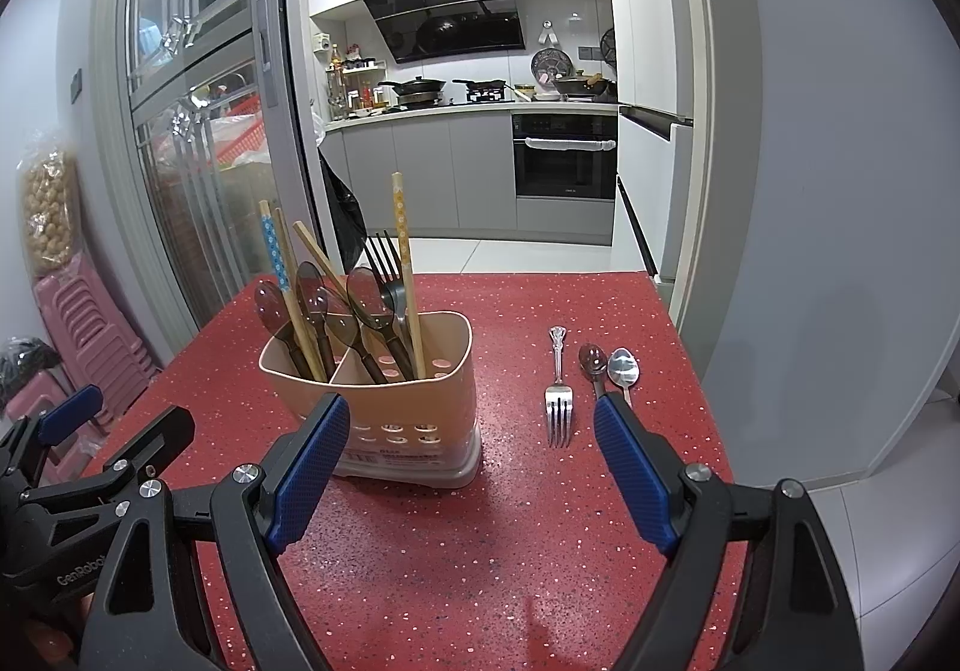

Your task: Organize utensils

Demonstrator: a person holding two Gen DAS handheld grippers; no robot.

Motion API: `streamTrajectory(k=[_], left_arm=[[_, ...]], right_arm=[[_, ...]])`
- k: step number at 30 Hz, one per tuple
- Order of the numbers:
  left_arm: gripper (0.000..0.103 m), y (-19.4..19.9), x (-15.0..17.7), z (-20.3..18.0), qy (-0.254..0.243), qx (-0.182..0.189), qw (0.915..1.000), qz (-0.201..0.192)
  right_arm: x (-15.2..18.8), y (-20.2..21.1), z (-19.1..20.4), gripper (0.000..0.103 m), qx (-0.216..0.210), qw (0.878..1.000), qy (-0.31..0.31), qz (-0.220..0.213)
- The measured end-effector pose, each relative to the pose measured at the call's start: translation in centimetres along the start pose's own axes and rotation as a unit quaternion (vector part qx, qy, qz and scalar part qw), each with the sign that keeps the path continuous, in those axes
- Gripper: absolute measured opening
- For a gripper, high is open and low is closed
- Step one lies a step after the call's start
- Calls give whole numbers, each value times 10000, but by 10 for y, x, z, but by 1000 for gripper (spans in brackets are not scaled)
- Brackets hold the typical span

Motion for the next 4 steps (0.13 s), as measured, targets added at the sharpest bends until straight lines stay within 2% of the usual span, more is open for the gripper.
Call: streamTrajectory(k=[4], left_arm=[[103, 0, 0, -1, -39, 16, 10000, 4]], right_arm=[[0, 0, 1, 86, -1, 10000, 8, -1]])
Point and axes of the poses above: each gripper's, at about its wrist camera, not at the fingertips, and y roughly against the way its jaws point, z to its left, x to its underside, the point moved 6 cm from there along -y, roughly the way its jaws point, and after that the axes turned 8 degrees about -x, right-handed, at the moved point
